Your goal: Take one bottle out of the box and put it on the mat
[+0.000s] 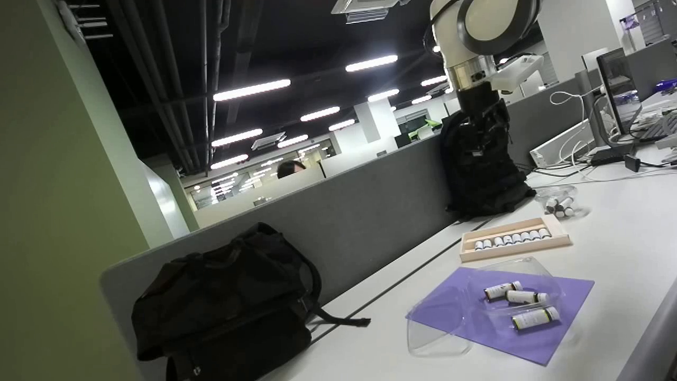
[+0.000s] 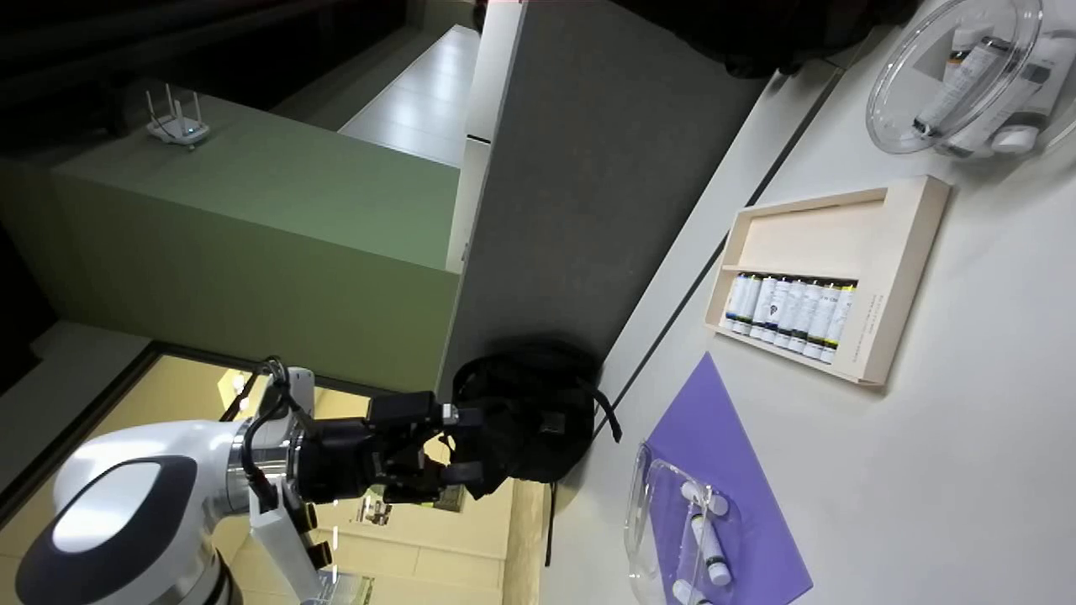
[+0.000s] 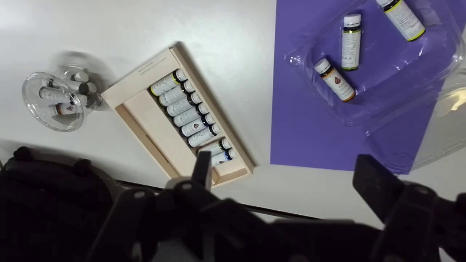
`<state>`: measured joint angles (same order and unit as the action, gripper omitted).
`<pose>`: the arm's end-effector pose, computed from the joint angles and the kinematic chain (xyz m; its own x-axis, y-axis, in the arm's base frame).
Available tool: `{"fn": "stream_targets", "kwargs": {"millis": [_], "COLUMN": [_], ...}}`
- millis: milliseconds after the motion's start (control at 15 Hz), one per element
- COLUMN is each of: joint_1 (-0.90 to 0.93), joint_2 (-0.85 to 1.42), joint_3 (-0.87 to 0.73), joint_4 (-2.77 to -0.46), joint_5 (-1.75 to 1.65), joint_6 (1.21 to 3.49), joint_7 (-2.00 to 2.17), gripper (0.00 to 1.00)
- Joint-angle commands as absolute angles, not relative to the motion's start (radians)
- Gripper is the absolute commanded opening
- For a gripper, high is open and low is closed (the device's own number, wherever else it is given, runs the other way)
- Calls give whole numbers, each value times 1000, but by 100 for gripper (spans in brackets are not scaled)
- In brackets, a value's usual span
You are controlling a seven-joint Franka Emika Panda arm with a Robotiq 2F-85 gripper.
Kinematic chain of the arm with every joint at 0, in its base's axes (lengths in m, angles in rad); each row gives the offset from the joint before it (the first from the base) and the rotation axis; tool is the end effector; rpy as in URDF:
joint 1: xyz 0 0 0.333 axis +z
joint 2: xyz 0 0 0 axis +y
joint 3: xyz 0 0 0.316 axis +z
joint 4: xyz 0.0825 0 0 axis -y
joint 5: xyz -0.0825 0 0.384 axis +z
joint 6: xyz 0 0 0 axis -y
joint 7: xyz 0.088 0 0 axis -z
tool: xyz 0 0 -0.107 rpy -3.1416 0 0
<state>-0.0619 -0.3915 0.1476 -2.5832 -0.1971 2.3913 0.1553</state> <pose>0.4225 0.0343 0.4113 0.9758 0.0744 0.2056 0.0361 -0.9823 0.1840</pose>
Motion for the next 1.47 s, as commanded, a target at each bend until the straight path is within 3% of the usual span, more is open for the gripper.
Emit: {"fn": "stream_targets", "kwargs": {"millis": [0, 333, 933, 1400], "joint_1": [-50, 60, 138, 113], "joint_2": [-302, -19, 341, 491], "joint_3": [145, 170, 166, 139], "joint_4": [-2522, -2349, -2078, -2004], "joint_5": [-226, -175, -58, -57], "joint_6": [2454, 2568, 2184, 2065], "joint_7": [175, 24, -135, -210], "gripper": [100, 100, 100, 100]}}
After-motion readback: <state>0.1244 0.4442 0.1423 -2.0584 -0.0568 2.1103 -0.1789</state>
